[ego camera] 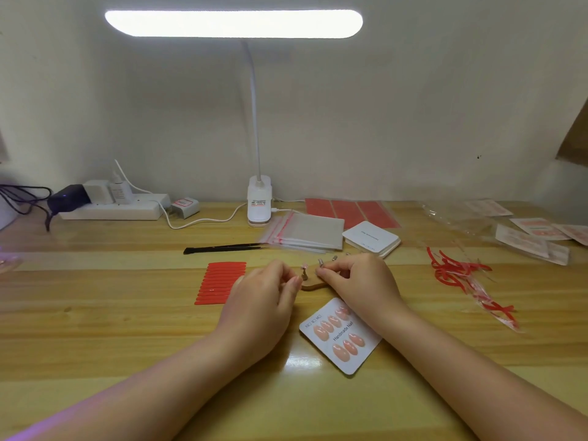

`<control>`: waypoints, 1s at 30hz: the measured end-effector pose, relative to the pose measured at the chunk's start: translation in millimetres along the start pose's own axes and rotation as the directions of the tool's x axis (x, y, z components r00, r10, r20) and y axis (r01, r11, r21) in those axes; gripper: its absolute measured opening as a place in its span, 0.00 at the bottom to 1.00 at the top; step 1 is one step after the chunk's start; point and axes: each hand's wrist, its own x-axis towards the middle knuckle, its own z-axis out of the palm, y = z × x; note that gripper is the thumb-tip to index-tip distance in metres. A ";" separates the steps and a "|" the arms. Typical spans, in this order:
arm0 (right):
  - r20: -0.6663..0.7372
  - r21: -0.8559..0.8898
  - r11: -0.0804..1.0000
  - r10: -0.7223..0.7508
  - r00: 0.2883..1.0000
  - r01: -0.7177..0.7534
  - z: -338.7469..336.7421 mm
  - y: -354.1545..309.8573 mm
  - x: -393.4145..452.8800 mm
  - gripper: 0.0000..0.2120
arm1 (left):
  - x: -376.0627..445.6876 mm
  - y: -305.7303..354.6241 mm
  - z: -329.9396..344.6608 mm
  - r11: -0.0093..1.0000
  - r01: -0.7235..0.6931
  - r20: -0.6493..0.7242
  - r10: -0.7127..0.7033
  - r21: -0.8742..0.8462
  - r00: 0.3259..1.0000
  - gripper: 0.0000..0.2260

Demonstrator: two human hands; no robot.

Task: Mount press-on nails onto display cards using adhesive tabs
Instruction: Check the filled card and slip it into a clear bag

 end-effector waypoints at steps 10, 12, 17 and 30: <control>0.285 -0.209 0.978 0.063 0.956 -0.002 -49.6 -14.6 2.2 0.11 | -20.6 13.7 -6.9 0.910 -0.393 -0.036 0.401 0.134 0.916 0.12; 0.451 -0.292 0.956 0.153 0.879 -0.017 -63.1 -16.8 5.5 0.15 | -23.9 15.3 -5.9 0.882 -0.436 0.012 0.441 0.177 0.897 0.11; 0.606 -0.391 0.920 0.278 0.745 -0.025 -66.7 -20.5 4.7 0.28 | -21.9 12.2 -5.5 0.845 -0.448 0.091 0.441 0.292 0.893 0.14; 0.579 -0.276 0.933 0.354 0.734 -0.232 -56.9 -20.1 2.0 0.37 | -14.5 -2.1 -0.4 0.946 -0.255 0.144 0.228 0.203 0.963 0.09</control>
